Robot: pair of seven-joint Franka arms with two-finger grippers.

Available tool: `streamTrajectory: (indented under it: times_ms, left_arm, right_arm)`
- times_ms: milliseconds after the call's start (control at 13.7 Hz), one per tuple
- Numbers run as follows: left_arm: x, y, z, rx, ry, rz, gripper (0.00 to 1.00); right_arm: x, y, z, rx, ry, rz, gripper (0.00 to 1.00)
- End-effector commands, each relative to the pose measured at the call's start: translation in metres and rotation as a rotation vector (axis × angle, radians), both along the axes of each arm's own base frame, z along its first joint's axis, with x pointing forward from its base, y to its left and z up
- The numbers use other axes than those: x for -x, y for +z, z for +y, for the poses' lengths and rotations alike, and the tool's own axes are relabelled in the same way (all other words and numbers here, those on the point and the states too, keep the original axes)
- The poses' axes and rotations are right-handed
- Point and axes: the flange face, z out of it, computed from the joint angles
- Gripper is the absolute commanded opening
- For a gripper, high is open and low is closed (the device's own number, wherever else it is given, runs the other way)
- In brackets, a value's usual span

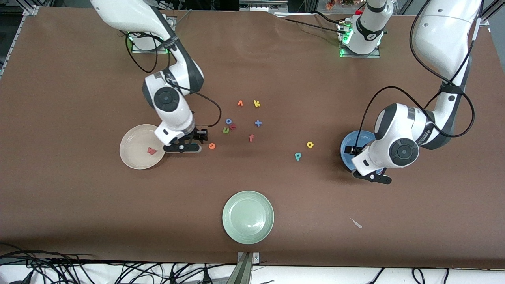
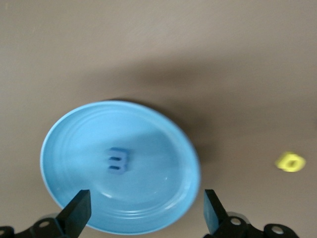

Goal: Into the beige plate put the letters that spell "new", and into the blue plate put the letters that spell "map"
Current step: 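Drop the pink letter on the white plate while the left gripper drops the blue letter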

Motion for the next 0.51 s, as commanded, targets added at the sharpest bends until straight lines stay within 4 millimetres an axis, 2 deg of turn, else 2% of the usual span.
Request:
streamTrajectory:
  times_ms: [0,146,220,439]
  left_arm:
    - [0.003,0.029,-0.062,0.026,0.030,-0.040,1.00]
    - [0.004,0.026,-0.094,-0.005,0.174,-0.057,1.00]
    - [0.005,0.019,-0.102,-0.018,0.244,-0.054,1.00]
    - [0.008,0.001,-0.144,-0.036,0.412,-0.065,1.00]
  right_arm:
    - [-0.010,-0.021,0.019,-0.025,-0.060,-0.033,0.79]
    - [-0.005,-0.033,0.029,-0.026,-0.077,-0.035,0.79]
    - [-0.004,-0.036,0.032,-0.033,-0.082,-0.040,0.79]
    - [0.003,-0.047,0.041,-0.040,-0.084,-0.046,0.78]
